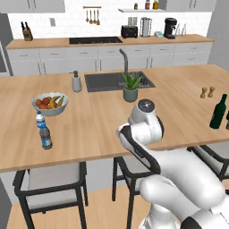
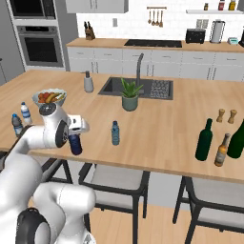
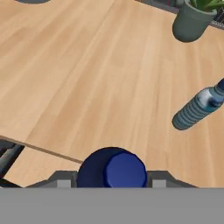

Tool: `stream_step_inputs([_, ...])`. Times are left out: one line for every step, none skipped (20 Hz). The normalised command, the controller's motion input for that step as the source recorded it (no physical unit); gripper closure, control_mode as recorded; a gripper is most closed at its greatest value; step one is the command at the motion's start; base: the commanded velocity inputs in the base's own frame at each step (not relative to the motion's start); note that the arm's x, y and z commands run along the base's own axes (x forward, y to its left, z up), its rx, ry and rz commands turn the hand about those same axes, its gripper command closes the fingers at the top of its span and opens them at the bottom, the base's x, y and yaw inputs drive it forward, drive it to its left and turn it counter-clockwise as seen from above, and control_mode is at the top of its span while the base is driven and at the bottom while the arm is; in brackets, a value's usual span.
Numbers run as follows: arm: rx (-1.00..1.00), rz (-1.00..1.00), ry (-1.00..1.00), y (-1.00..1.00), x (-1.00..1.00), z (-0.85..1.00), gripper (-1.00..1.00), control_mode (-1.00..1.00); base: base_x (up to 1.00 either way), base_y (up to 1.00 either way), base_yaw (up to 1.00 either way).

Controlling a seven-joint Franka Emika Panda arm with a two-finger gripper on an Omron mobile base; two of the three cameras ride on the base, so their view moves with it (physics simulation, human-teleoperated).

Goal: Move the plastic bottles in the middle to the plastics group, and the glass bottles in the middle to the glass group.

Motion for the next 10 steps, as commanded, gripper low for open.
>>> stream_step_inputs([0.00, 0.23, 0.00, 0.61, 0.29, 0.07, 1.00, -1.00, 0.00, 0.00, 0.00])
stream_step_inputs([0.01, 0.26, 0.00, 0.48, 0.34, 0.04, 1.00, -1.00, 0.00, 0.00, 0.00])
stream_step_inputs([0.06, 0.29, -0.01, 0.39, 0.41, 0.00, 1.00, -1.00, 0.00, 0.00, 0.00])
stream_step_inputs([0.10, 0.33, -0.01, 0.29, 0.50, 0.00, 1.00, -1.00, 0.00, 0.00, 0.00])
stream_step_inputs([0.11, 0.35, 0.00, 0.31, 0.52, 0.00, 1.00, -1.00, 0.00, 0.00, 0.00])
stream_step_inputs([0.11, 0.37, 0.00, 0.31, 0.54, 0.00, 1.00, -1.00, 0.00, 0.00, 0.00])
stream_step_inputs([0.11, 0.39, 0.00, 0.32, 0.61, 0.00, 1.00, -1.00, 0.00, 0.00, 0.00])
stream_step_inputs([0.10, 0.39, 0.00, 0.35, 0.64, 0.00, 1.00, -1.00, 0.00, 0.00, 0.00])
stream_step_inputs([0.07, 0.39, 0.04, 0.41, 0.62, 0.00, 1.00, -1.00, 0.00, 0.00, 0.00])
stream_step_inputs([0.03, 0.37, 0.07, 0.46, 0.51, 0.00, 1.00, -1.00, 0.00, 0.00, 0.00])
